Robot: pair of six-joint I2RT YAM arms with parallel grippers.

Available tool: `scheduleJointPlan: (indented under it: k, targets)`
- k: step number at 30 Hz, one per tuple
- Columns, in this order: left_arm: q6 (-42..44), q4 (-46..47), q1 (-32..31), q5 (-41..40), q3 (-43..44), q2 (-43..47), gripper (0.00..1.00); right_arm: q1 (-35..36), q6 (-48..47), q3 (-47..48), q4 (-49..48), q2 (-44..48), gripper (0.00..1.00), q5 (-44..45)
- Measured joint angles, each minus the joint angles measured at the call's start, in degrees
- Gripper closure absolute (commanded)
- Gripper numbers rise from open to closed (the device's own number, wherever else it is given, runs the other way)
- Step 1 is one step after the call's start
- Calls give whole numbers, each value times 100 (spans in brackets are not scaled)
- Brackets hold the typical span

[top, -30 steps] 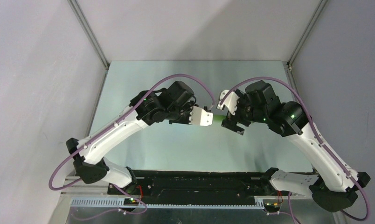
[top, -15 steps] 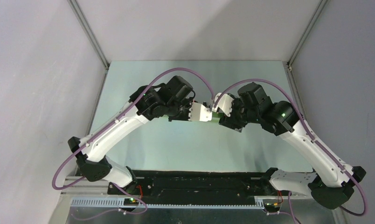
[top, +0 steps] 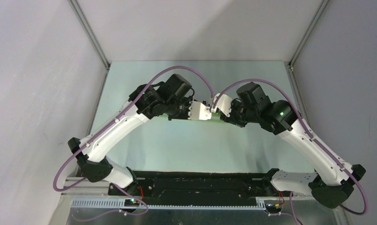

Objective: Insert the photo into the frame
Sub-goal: Turn over the photo frame at the center of the board.

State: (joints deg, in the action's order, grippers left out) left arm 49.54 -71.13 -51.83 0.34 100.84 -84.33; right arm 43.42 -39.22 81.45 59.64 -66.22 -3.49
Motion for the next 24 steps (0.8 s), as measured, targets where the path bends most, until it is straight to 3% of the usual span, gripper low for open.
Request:
scheduleJointPlan:
  k: [2,7,8,10,24]
  targets:
    - [7,0,20,-2,2,0,63,0,-4,2,0,-4,100,-2]
    - [35,-42,76,-31,101,-4,34,-11,-22,118,33,-90,100,-37]
    - [39,-39,96,-42,127,-4,13,-22,-24,166,37,-120,100,-61]
    - [33,-42,149,-57,205,-7,2,-79,17,282,63,-195,100,-140]
    - [-437,389,925,-177,568,236,0,-894,422,1193,452,-922,100,-651]
